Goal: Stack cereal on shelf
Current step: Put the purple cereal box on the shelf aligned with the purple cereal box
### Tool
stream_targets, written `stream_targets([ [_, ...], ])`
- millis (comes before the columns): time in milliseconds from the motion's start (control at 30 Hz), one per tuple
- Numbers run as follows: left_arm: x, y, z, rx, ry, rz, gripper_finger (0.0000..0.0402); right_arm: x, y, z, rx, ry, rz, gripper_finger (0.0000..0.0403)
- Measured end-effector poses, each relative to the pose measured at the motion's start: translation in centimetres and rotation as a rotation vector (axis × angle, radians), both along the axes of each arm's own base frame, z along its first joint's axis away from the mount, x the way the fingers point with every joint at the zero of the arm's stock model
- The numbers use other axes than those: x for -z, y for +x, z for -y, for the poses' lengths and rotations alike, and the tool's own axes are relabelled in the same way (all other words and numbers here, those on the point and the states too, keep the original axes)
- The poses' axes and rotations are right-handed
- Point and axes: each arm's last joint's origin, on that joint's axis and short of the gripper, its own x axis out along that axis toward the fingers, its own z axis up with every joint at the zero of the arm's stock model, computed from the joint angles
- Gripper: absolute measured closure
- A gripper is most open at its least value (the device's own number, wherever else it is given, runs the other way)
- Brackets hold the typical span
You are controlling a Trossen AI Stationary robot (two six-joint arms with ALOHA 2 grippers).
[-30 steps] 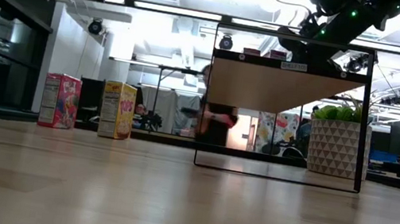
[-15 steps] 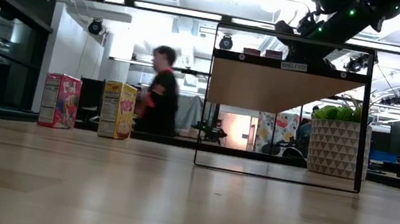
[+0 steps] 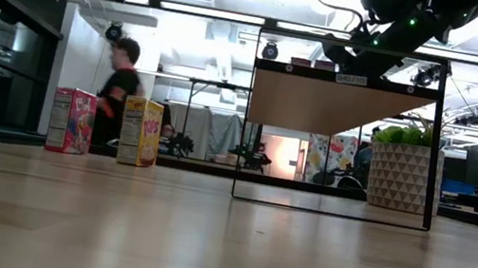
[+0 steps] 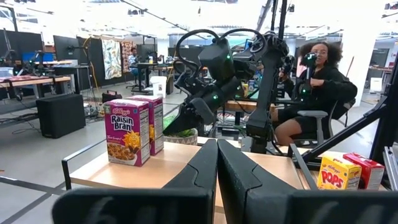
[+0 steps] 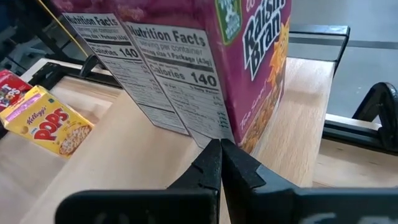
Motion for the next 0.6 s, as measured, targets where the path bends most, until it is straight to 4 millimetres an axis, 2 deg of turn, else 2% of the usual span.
stream_targets([
  [600,0.01,0.00,0.00,0.000,-0.001,0.000,0.0398,-0.14,-0.15,0.12,-0.026,-0.028,-0.031,0.0403],
])
